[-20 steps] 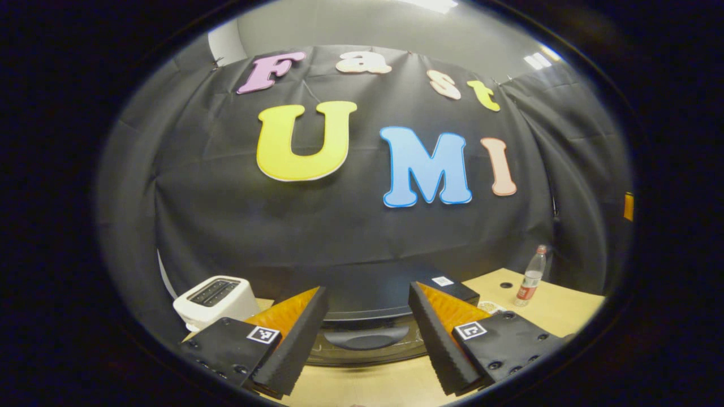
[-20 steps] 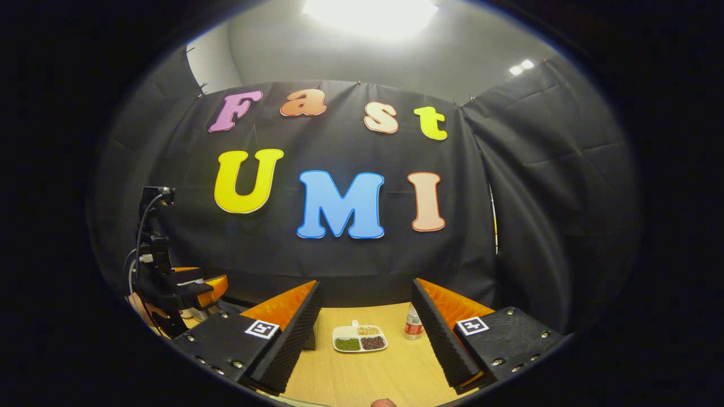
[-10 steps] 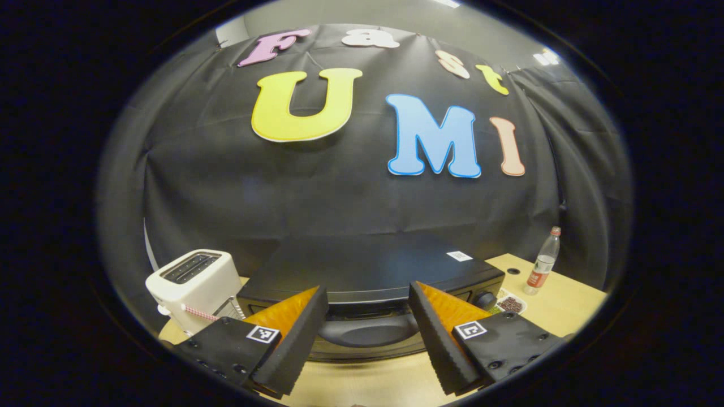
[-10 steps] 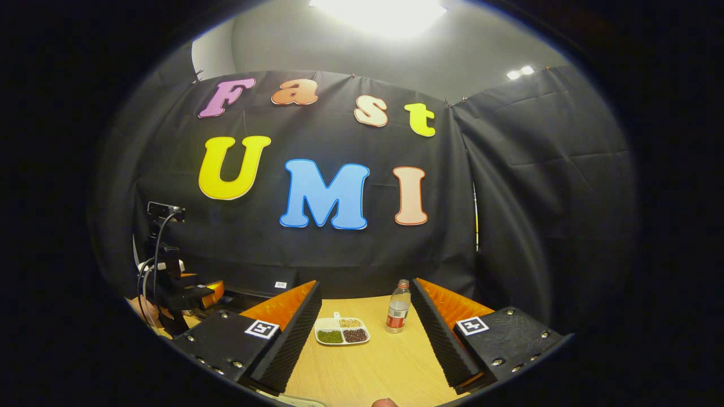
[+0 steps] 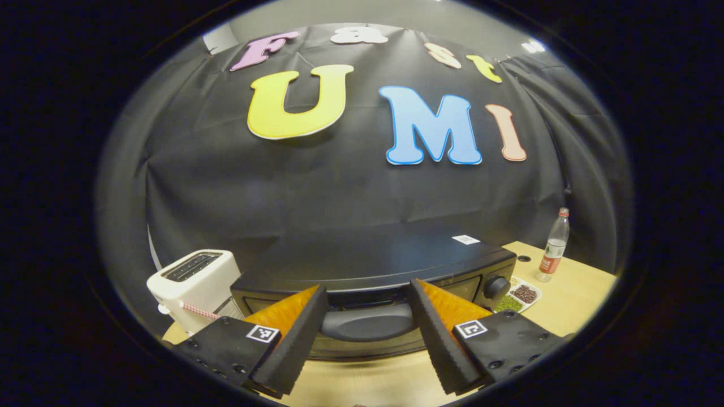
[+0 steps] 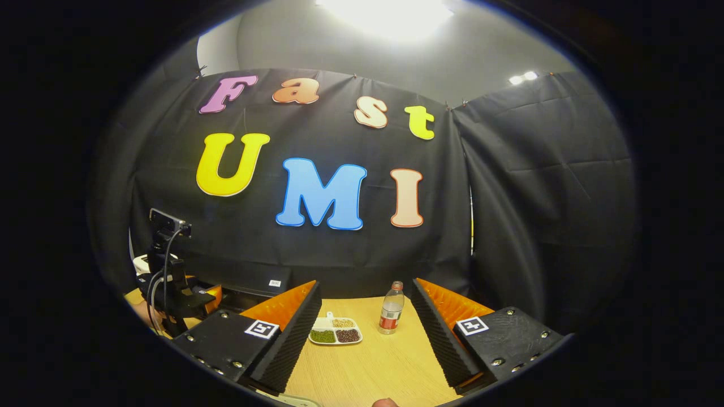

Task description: Open the electric oven with the left hand, put the food in, and close the electric oven.

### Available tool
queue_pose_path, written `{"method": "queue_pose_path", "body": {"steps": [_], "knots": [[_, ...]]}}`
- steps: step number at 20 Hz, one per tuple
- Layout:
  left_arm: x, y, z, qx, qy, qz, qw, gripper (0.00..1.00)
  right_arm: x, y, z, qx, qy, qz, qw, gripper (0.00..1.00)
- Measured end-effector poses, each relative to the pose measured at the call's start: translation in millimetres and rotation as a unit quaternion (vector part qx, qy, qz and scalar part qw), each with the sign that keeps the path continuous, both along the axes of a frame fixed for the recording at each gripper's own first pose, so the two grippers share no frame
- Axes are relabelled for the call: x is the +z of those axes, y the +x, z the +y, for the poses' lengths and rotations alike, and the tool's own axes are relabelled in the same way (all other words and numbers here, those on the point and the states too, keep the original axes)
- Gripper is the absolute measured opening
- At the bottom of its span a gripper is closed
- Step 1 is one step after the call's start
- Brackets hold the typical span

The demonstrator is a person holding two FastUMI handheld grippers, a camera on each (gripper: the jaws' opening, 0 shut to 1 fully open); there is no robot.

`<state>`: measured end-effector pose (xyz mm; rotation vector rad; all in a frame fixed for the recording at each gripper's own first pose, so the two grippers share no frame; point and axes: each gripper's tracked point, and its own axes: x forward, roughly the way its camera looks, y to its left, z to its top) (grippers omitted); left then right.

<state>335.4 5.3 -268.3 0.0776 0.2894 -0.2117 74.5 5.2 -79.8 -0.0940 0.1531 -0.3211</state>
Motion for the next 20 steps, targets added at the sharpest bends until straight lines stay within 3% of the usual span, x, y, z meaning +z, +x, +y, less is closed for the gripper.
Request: {"method": "queue_pose_path", "body": {"steps": [3, 4, 10, 14, 16, 17, 18, 20], "knots": [[-2, -7, 1, 0.003, 0.003, 0.007, 1.000, 0.92, 6, -3, -4, 0.000, -0.002, -0.006, 1.000, 0.98], [0, -11, 1, 0.004, 0.002, 0.006, 1.000, 1.00, 6, -4, -4, 0.000, -0.002, -0.008, 1.000, 0.98], [-4, -34, 3, 0.009, 0.006, 0.011, 1.000, 0.97, 8, -7, -7, 0.011, 0.004, -0.008, 1.000, 0.98], [-9, -47, 5, 0.016, 0.008, 0.018, 1.000, 1.00, 11, -10, -8, 0.022, 0.005, -0.011, 1.000, 0.98], [-13, -58, 6, 0.019, 0.010, 0.023, 0.999, 0.91, 12, -11, -9, 0.027, 0.005, -0.011, 1.000, 0.98], [-15, -62, 6, 0.021, 0.012, 0.027, 0.999, 1.00, 13, -12, -11, 0.029, 0.004, -0.011, 1.000, 0.98], [-17, -66, 7, 0.023, 0.013, 0.030, 0.999, 0.91, 12, -13, -12, 0.031, 0.004, -0.011, 0.999, 0.98], [-21, -75, 7, 0.025, 0.019, 0.035, 0.999, 0.97, 13, -15, -16, 0.032, 0.006, -0.011, 0.999, 0.98]]}}
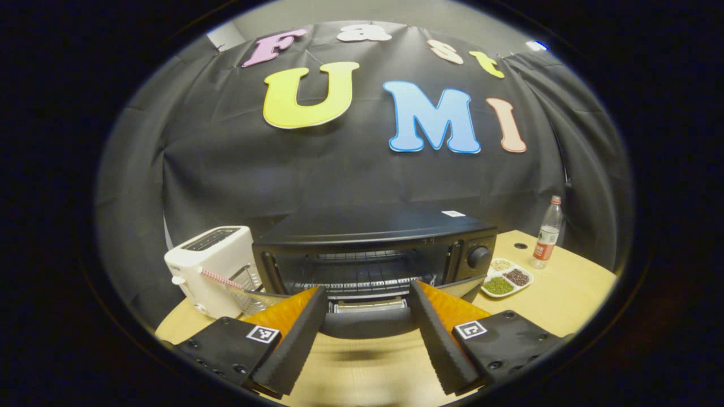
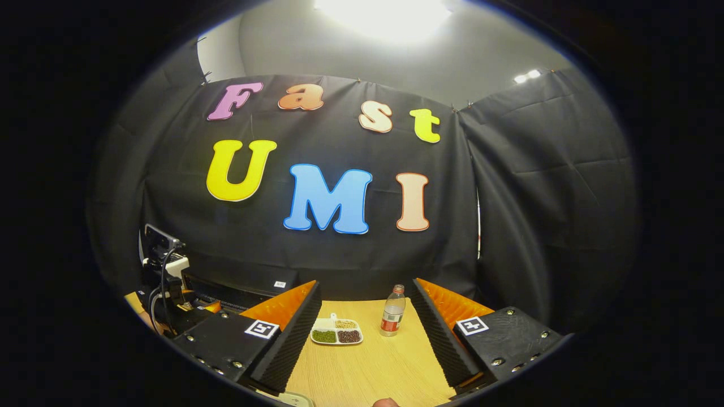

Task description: Open the electric oven with the left hand, put the food in, and close the electric oven.

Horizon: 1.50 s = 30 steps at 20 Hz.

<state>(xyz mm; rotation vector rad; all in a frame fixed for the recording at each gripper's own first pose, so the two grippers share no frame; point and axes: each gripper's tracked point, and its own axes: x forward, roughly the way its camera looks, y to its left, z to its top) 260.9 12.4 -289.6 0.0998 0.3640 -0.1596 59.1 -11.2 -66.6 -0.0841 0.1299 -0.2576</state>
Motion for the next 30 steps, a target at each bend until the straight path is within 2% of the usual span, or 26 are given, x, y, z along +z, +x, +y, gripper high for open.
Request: {"method": "queue_pose_path", "body": {"steps": [1, 12, 13, 14, 15, 20, 21, 23, 26, 27, 30], "knots": [[-1, -4, 0, 0.001, 0.003, 0.002, 1.000, 1.00, 0, 0, -1, 0.001, 0.001, 0.001, 1.000, 0.98], [-29, -40, 2, 0.015, 0.015, 0.038, 0.999, 1.00, -8, -9, -11, 0.018, 0.006, 0.015, 1.000, 0.98], [-32, -43, 3, 0.016, 0.017, 0.042, 0.999, 0.97, -7, -9, -12, 0.019, 0.006, 0.015, 1.000, 0.98], [-36, -48, 3, 0.017, 0.018, 0.046, 0.999, 1.00, -7, -10, -12, 0.021, 0.007, 0.015, 1.000, 0.98], [-40, -50, 4, 0.018, 0.016, 0.051, 0.998, 0.97, -6, -10, -12, 0.022, 0.008, 0.016, 1.000, 0.98], [-66, -67, 5, 0.022, 0.013, 0.089, 0.996, 0.97, -5, -14, -8, 0.032, 0.005, 0.016, 0.999, 0.98], [-71, -70, 5, 0.022, 0.015, 0.097, 0.995, 1.00, -3, -15, -7, 0.035, 0.003, 0.015, 0.999, 0.98], [-76, -74, 6, 0.026, 0.009, 0.108, 0.994, 0.98, -3, -16, -4, 0.041, 0.000, 0.015, 0.999, 0.98], [-63, -79, 5, 0.032, -0.002, 0.096, 0.995, 1.00, -2, -18, -2, 0.049, 0.000, 0.016, 0.999, 0.98], [-54, -80, 4, 0.031, -0.003, 0.088, 0.996, 0.97, -3, -17, -1, 0.051, 0.004, 0.017, 0.999, 0.98], [-15, -81, 2, 0.029, -0.010, 0.052, 0.998, 1.00, -10, -15, 6, 0.065, 0.021, 0.024, 0.997, 0.98]]}}
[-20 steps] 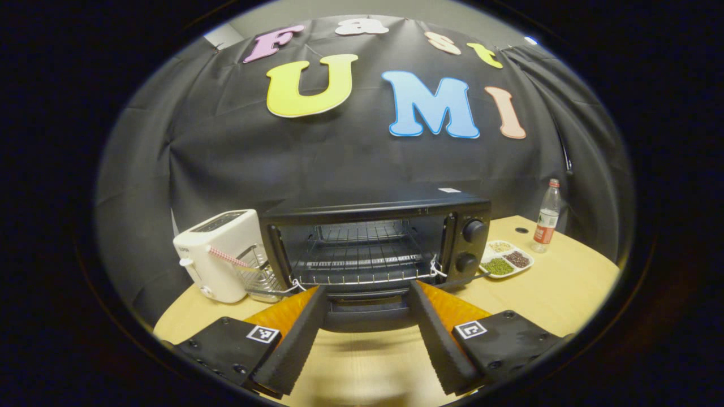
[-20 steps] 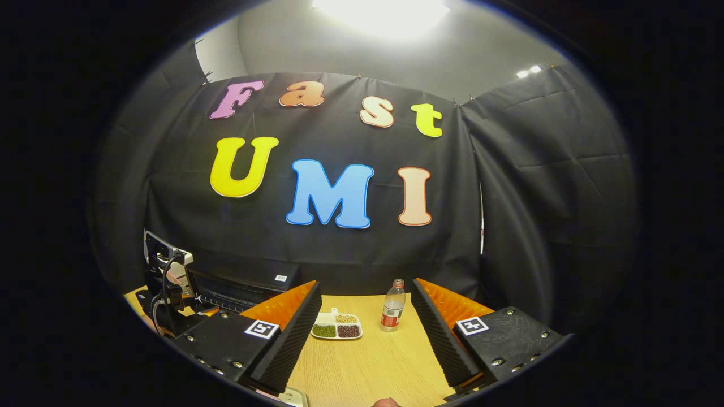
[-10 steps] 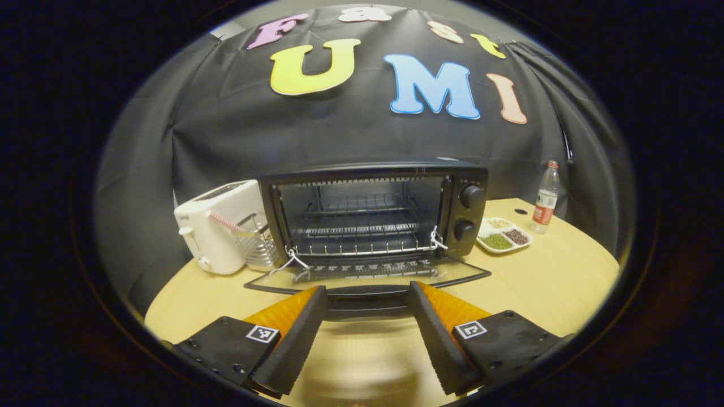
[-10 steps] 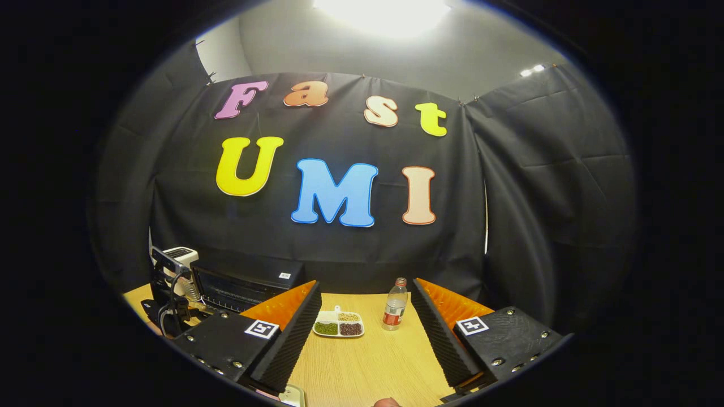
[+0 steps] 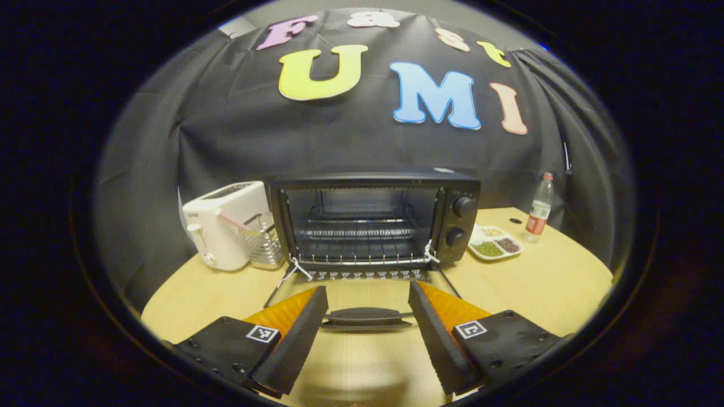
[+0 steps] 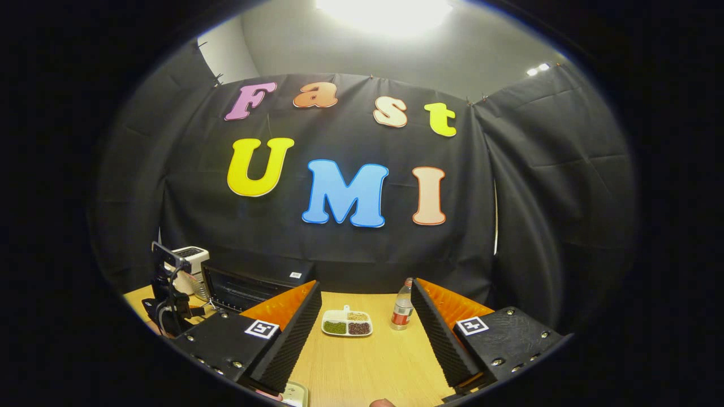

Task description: Open the electric oven with the left hand, put the food in, and close the electric oven.

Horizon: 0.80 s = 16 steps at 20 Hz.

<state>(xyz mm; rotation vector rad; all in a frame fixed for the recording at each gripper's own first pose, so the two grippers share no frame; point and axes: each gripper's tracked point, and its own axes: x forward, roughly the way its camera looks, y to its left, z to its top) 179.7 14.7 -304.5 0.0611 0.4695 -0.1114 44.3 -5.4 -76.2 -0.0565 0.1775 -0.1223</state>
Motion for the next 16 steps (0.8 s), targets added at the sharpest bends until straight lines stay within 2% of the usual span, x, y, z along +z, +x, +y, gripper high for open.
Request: {"method": "queue_pose_path", "body": {"steps": [3, 5, 10, 13, 14, 15, 16], "knots": [[54, -2, 0, 0.005, -0.013, -0.046, 0.999, 0.92, -18, 0, 9, 0.020, 0.035, 0.025, 0.999, 0.98], [90, -7, 4, 0.008, -0.016, -0.078, 0.997, 1.00, -29, 2, 16, 0.035, 0.067, 0.043, 0.996, 0.98], [153, -34, 14, 0.016, -0.016, -0.120, 0.992, 1.00, -69, 0, 23, 0.071, 0.100, 0.105, 0.987, 0.99], [182, -53, 21, 0.030, -0.019, -0.141, 0.989, 0.97, -99, -5, 31, 0.109, 0.119, 0.163, 0.973, 0.98], [189, -57, 23, 0.033, -0.018, -0.149, 0.988, 1.00, -110, -9, 37, 0.126, 0.133, 0.185, 0.966, 0.99], [199, -65, 27, 0.036, -0.014, -0.158, 0.987, 0.97, -121, -15, 41, 0.139, 0.147, 0.208, 0.957, 0.99], [208, -70, 29, 0.039, -0.008, -0.166, 0.985, 1.00, -132, -19, 44, 0.148, 0.159, 0.229, 0.949, 0.99]]}}
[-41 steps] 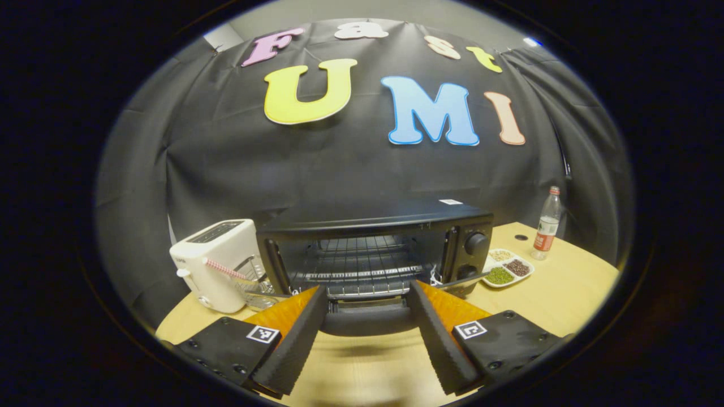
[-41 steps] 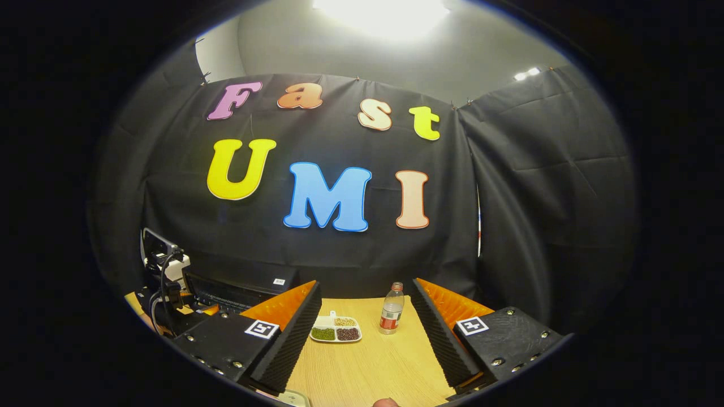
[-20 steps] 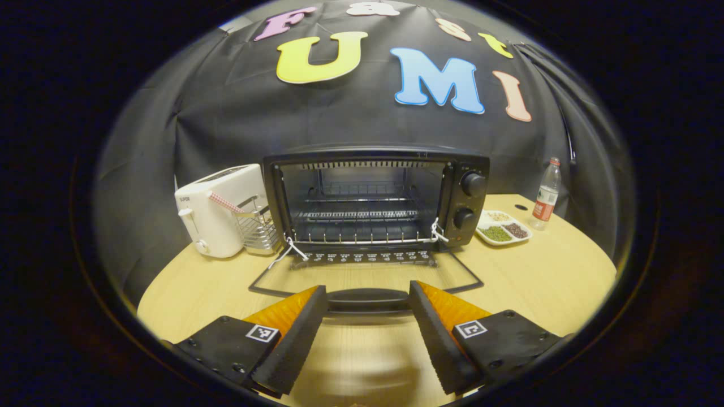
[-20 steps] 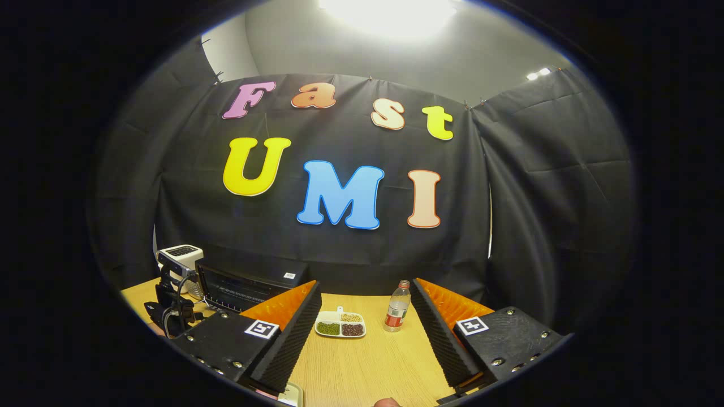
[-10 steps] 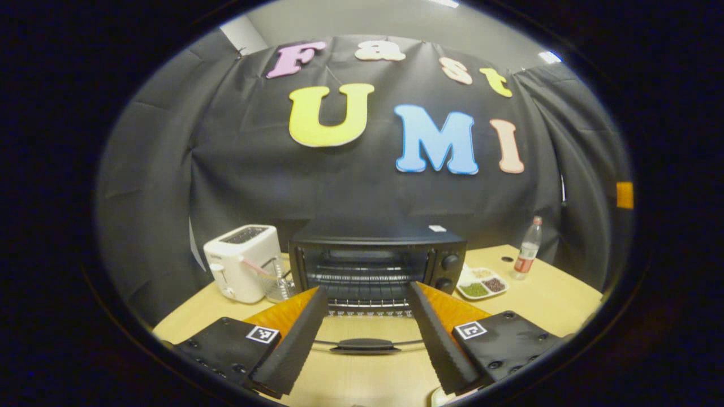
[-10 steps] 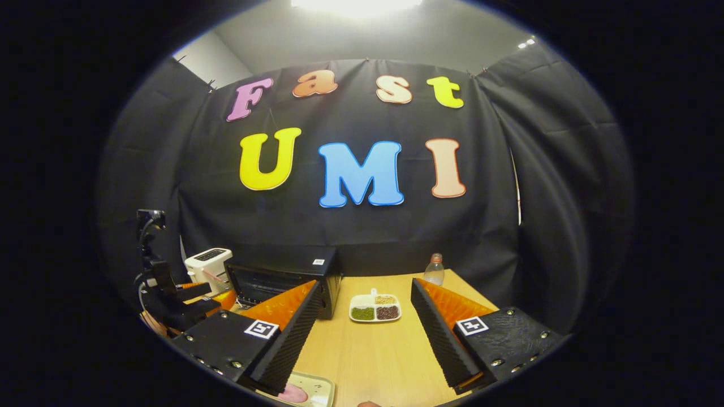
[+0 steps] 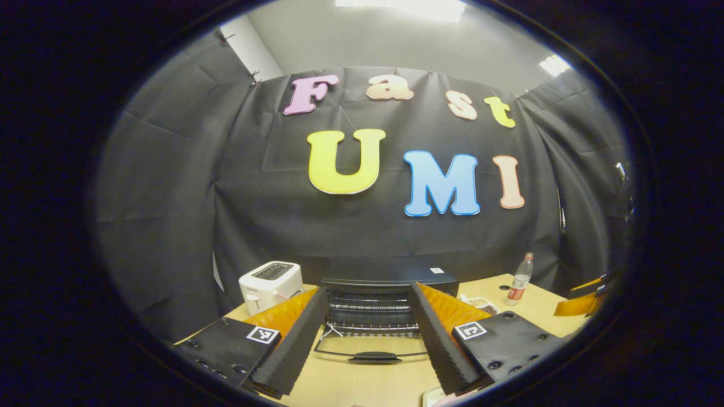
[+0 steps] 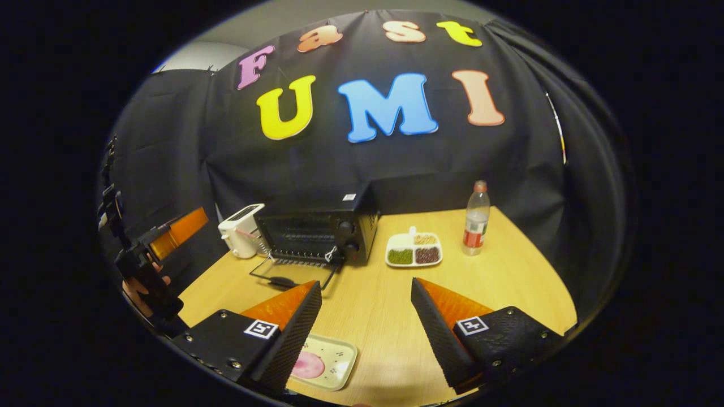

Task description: Open the electric oven with the left hand, put the food in, and close the electric oven.

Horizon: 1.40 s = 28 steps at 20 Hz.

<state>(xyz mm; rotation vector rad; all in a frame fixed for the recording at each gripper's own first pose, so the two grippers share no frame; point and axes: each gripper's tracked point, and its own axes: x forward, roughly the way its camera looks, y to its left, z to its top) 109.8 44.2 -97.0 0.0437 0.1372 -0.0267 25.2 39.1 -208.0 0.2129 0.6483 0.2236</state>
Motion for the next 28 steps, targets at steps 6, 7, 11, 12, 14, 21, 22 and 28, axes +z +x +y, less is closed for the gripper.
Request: {"method": "queue_pose_path", "body": {"steps": [6, 7, 11, 12, 14, 21, 22, 28], "knots": [[24, -29, 4, 0.011, 0.019, -0.025, 0.999, 0.96, -52, -29, 25, 0.045, 0.065, 0.131, 0.988, 0.99], [27, -33, 6, 0.014, 0.018, -0.028, 0.999, 0.95, -60, -34, 30, 0.053, 0.078, 0.154, 0.984, 0.99], [35, -45, 11, 0.023, 0.013, -0.036, 0.999, 1.00, -83, -53, 43, 0.070, 0.106, 0.227, 0.966, 0.99], [36, -48, 13, 0.025, 0.014, -0.037, 0.999, 1.00, -90, -58, 45, 0.073, 0.111, 0.240, 0.962, 0.98], [38, -50, 14, 0.028, 0.008, -0.037, 0.999, 1.00, -101, -63, 46, 0.076, 0.114, 0.266, 0.954, 0.97], [37, -53, 26, 0.039, -0.001, -0.036, 0.999, 0.97, -146, -89, 51, 0.070, 0.118, 0.377, 0.916, 0.82], [35, -53, 28, 0.041, -0.001, -0.035, 0.999, 1.00, -150, -92, 54, 0.069, 0.124, 0.389, 0.910, 0.82], [34, -57, 44, 0.057, -0.001, -0.033, 0.998, 1.00, -164, -103, 57, 0.077, 0.117, 0.439, 0.887, 0.63]]}}
